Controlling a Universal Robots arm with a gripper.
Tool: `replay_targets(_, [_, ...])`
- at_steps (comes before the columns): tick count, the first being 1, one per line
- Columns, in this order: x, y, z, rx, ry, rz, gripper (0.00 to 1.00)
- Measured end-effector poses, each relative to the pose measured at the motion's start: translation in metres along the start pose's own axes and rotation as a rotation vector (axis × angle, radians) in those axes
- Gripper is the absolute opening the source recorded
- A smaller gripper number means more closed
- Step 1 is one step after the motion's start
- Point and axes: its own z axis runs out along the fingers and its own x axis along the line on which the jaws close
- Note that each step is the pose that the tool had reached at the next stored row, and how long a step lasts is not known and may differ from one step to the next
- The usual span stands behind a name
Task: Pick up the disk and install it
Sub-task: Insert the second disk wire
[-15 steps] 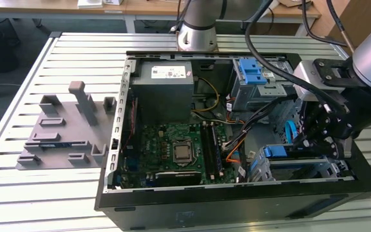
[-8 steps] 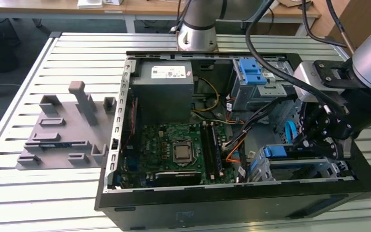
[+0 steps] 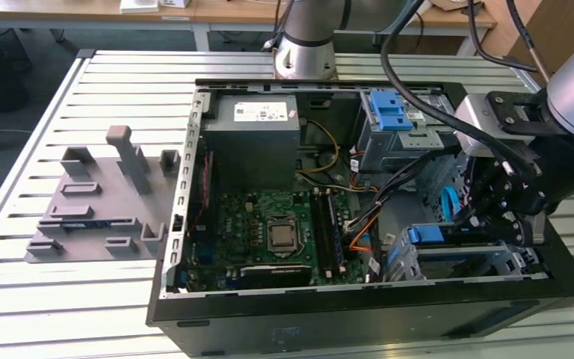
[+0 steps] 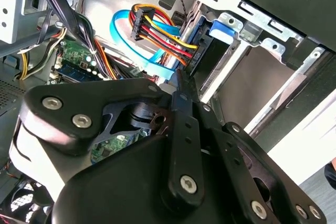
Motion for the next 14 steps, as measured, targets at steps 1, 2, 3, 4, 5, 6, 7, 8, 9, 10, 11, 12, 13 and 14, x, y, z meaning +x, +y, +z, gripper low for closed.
replay_targets(1, [0.0, 0.0, -0.0004, 0.0, 0.0002, 0.0, 0.11])
replay_targets(2, [-0.0001, 0.0, -0.0007, 0.0, 0.0001, 0.0, 0.11])
replay_targets(3, [-0.0001, 0.0, -0.0012, 0.0, 0.0003, 0.0, 0.11])
replay_targets(4, [-0.0001, 0.0001, -0.0016, 0.0, 0.0003, 0.0, 0.11])
replay_targets(5, [-0.0002, 0.0001, -0.0021, -0.0001, 0.0003, 0.0, 0.11])
replay_targets(6, [-0.0002, 0.0001, -0.0025, -0.0001, 0.0002, 0.0, 0.11])
replay_targets(7, [-0.0003, 0.0001, -0.0029, -0.0001, 0.0002, 0.0, 0.11])
replay_targets(8, [-0.0003, 0.0001, -0.0032, -0.0002, 0.0001, 0.0, 0.11])
replay_targets(9, [-0.0003, 0.0002, -0.0037, -0.0002, 0.0002, 0.0, 0.11])
replay_targets(10, [-0.0004, 0.0002, -0.0042, -0.0003, 0.0002, 0.0, 0.11])
replay_targets(11, [-0.0004, 0.0002, -0.0047, -0.0004, 0.0003, 0.0, 0.11])
replay_targets(12, [-0.0005, 0.0002, -0.0052, -0.0006, 0.0003, 0.0, 0.11])
replay_targets(13, [-0.0005, 0.0002, -0.0058, -0.0007, 0.0004, 0.0, 0.11])
replay_targets(14, [-0.0006, 0.0002, -0.0065, -0.0009, 0.0004, 0.0, 0.11])
